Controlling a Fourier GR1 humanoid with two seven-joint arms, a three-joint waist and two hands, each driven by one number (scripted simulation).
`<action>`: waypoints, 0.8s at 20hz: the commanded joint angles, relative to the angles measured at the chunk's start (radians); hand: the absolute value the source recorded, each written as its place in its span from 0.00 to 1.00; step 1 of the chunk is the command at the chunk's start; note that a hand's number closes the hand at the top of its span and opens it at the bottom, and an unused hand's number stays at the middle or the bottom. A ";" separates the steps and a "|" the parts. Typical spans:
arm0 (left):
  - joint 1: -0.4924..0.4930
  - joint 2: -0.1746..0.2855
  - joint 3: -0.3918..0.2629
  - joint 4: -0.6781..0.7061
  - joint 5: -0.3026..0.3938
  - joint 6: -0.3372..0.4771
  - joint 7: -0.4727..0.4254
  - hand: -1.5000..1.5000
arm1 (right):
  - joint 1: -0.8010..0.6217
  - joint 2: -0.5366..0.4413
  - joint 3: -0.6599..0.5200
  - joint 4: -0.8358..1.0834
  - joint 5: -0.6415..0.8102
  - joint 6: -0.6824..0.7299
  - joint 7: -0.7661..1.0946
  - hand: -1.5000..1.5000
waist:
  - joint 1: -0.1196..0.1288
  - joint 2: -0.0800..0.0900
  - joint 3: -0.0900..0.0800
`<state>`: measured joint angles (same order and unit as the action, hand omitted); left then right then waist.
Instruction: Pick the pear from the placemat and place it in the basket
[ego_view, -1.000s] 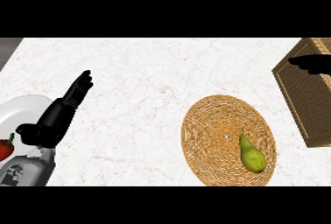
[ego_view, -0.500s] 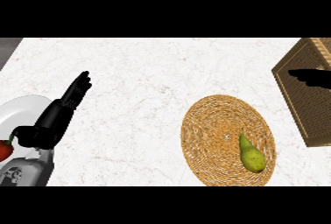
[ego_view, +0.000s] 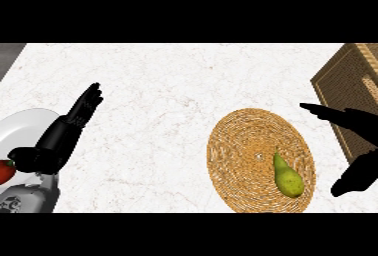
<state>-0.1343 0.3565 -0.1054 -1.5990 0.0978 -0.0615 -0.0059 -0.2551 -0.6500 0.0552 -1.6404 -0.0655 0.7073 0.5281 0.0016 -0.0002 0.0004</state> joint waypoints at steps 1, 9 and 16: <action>-0.045 -0.014 0.024 0.022 0.002 -0.022 0.028 0.50 | 0.084 0.083 0.054 0.006 0.200 -0.064 -0.142 0.00 | -0.003 0.001 0.000; -0.065 -0.017 0.113 0.096 -0.013 -0.096 -0.017 0.50 | 0.092 0.137 0.019 0.049 0.286 -0.037 -0.217 0.00 | -0.004 0.000 0.000; -0.018 -0.066 0.120 0.041 -0.056 -0.108 -0.020 0.50 | 0.086 0.205 -0.042 -0.016 0.260 0.019 -0.165 0.00 | -0.004 -0.001 -0.001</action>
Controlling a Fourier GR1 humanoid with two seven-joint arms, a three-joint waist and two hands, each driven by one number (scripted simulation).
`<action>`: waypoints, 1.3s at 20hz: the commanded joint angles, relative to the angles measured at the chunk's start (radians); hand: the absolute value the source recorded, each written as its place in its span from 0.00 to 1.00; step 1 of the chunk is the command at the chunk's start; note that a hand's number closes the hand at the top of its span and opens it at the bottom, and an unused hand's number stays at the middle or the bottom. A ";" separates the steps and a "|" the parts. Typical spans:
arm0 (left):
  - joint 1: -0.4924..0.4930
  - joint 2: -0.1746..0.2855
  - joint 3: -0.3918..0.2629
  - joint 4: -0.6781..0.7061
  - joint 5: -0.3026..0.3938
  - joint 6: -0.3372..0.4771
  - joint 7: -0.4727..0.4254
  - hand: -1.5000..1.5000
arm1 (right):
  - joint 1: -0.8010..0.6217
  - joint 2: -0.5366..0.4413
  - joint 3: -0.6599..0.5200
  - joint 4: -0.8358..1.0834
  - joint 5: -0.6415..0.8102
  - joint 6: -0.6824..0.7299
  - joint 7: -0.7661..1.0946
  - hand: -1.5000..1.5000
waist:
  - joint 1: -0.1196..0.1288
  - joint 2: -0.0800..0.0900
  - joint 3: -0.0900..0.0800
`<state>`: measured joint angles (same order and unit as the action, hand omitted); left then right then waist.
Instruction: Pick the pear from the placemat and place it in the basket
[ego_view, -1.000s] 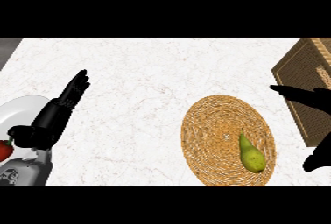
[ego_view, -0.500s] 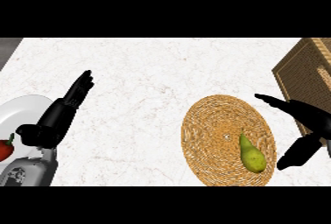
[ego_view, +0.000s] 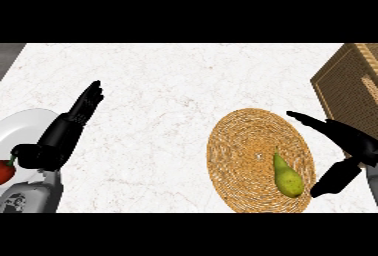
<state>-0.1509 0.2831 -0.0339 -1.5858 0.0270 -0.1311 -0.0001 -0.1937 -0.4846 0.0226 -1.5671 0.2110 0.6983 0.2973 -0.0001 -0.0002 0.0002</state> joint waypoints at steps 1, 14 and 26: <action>-0.058 -0.032 0.013 0.058 -0.037 -0.011 0.006 0.50 | -0.005 0.032 -0.033 0.004 0.022 0.024 -0.026 0.00 | -0.001 0.000 0.000; 0.028 -0.062 0.040 -0.014 -0.064 -0.045 -0.019 0.50 | 0.044 0.092 0.037 -0.056 0.189 0.043 0.014 0.00 | 0.001 0.000 0.000; -0.025 -0.108 0.048 0.002 -0.111 -0.035 0.026 0.50 | 0.060 0.143 0.072 0.005 0.319 0.038 -0.002 0.00 | -0.001 0.000 0.000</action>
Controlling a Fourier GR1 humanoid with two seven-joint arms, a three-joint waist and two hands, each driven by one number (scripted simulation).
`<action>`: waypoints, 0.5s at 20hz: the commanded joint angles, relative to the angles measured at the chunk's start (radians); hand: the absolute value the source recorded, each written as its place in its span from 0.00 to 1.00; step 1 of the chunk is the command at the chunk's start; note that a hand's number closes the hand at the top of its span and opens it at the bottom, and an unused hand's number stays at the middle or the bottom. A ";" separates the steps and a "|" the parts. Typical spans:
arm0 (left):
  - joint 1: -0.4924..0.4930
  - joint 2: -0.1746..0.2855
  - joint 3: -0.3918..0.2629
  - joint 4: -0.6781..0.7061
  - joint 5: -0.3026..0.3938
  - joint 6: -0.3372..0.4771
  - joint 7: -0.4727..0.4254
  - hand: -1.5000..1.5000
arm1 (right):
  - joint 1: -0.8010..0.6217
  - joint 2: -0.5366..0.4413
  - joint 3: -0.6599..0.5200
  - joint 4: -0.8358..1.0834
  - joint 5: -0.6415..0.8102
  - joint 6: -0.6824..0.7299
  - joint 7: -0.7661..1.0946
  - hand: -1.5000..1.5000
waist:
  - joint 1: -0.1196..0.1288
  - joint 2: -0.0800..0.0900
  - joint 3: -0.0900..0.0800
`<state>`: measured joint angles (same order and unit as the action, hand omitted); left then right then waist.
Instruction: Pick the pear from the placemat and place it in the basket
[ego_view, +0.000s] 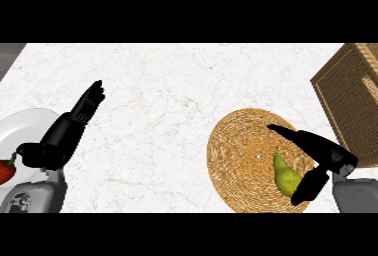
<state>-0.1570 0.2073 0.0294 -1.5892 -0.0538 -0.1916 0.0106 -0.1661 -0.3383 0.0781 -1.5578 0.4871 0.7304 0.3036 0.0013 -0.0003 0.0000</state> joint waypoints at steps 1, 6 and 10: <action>-0.053 -0.016 0.020 0.050 0.003 0.000 0.004 0.50 | -0.035 0.047 0.047 0.068 0.074 -0.025 0.008 0.00 | 0.000 0.001 0.000; -0.016 -0.010 0.033 -0.011 0.007 -0.026 0.027 0.50 | 0.043 0.042 0.040 0.056 0.107 -0.027 -0.048 0.00 | -0.001 0.000 0.000; -0.040 -0.027 0.017 -0.030 -0.016 -0.006 0.054 0.50 | -0.018 0.032 0.016 0.174 0.098 0.003 -0.103 0.00 | 0.001 0.000 0.000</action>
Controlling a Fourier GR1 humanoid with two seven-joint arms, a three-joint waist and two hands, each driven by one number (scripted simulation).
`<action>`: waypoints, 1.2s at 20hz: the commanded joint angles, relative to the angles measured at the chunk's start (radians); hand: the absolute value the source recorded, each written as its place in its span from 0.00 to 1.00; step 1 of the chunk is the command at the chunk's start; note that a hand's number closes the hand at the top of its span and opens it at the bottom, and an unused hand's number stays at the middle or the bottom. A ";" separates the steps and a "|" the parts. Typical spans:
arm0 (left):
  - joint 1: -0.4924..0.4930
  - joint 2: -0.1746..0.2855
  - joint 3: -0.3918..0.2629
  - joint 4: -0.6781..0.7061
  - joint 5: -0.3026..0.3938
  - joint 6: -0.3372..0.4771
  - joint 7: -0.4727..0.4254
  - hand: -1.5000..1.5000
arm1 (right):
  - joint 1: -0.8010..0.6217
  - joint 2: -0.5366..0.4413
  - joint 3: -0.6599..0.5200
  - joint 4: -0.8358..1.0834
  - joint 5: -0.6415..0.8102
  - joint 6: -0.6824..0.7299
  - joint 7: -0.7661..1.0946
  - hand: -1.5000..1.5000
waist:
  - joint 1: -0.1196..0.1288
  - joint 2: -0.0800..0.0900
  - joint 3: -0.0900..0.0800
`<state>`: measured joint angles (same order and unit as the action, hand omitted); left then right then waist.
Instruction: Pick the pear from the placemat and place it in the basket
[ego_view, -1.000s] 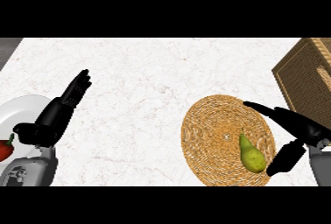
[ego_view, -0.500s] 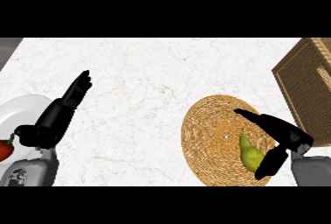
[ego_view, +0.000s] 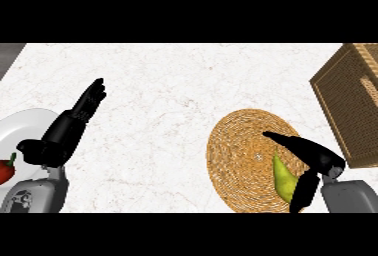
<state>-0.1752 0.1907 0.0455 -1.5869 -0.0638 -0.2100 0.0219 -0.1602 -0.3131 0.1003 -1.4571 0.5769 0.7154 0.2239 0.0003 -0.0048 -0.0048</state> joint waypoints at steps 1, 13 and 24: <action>0.034 -0.025 -0.010 0.014 -0.013 -0.003 -0.043 0.50 | 0.032 0.008 0.009 0.024 0.022 0.009 -0.029 0.00 | 0.000 0.005 0.005; -0.026 -0.005 0.036 0.067 -0.014 -0.004 -0.057 0.50 | 0.024 -0.020 0.115 0.017 0.109 0.024 -0.145 1.00 | 0.000 0.006 0.005; 0.039 0.008 0.059 0.015 -0.005 -0.006 -0.021 0.50 | 0.373 -0.292 0.098 -0.303 0.291 -0.395 -0.531 1.00 | -0.058 -0.011 0.006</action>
<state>-0.1635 0.1870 0.0838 -1.5644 -0.0734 -0.2181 0.0040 0.0477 -0.4842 0.2116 -1.6403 0.8085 0.4687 -0.1587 -0.0254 -0.0141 -0.0060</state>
